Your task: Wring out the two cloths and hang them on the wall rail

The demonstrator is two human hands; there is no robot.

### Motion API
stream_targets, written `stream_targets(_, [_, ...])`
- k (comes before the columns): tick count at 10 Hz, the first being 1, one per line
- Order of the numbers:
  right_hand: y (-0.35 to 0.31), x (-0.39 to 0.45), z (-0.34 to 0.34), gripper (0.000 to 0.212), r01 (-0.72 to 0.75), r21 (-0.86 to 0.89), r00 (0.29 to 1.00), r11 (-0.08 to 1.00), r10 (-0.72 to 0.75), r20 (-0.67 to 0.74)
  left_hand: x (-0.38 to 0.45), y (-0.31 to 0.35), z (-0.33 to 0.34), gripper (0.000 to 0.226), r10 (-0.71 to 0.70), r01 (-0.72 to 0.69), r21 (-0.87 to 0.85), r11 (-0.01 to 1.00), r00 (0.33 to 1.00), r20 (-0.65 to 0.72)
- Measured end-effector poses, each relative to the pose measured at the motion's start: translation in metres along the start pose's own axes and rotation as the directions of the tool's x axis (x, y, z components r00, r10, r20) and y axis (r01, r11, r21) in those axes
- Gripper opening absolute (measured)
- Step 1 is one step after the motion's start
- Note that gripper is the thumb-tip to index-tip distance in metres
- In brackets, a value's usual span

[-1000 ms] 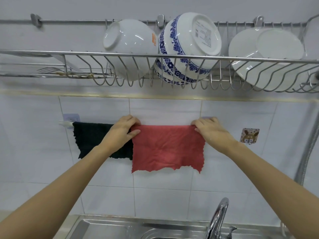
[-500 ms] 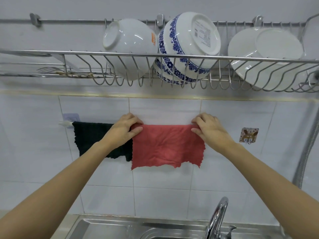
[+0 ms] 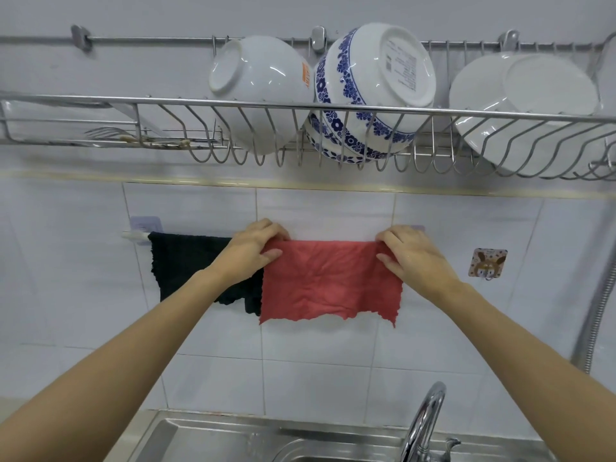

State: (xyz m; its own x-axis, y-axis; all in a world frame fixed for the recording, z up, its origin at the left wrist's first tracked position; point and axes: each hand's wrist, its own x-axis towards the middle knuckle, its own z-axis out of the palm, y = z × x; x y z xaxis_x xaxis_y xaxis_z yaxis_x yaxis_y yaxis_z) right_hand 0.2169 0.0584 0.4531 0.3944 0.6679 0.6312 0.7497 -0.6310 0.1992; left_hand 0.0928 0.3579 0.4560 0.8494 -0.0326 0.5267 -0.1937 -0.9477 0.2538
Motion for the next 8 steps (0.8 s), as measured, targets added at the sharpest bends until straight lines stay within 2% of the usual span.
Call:
stream_targets(1, [0.001,0.004,0.0,0.018,0.001,-0.04,1.0,0.999,-0.001,-0.013,0.002,-0.001,0.0,0.023,-0.01,0.01,0.01,1.0,1.0,-0.015])
stream_targets(2, [0.0,0.002,0.002,0.023,0.015,-0.059,0.999,0.998,-0.017,-0.029,0.002,0.001,0.004,0.031,-0.02,0.02,-0.001,1.0,0.998,-0.068])
stream_targets(4, [-0.003,0.0,0.009,0.02,-0.069,-0.022,0.996,0.997,0.067,-0.056,0.002,0.0,0.012,0.023,0.007,0.0,0.068,0.998,0.994,-0.108])
stream_targets(7, [-0.012,-0.014,-0.001,0.033,-0.094,-0.002,0.993,0.996,0.094,-0.073,-0.007,0.015,0.009,0.027,-0.017,0.053,0.149,0.987,0.971,-0.237])
stream_targets(8, [-0.014,-0.017,-0.016,0.035,-0.154,0.024,0.985,0.988,0.156,-0.079,-0.01,0.029,0.001,0.026,-0.029,0.071,0.177,0.982,0.973,-0.227])
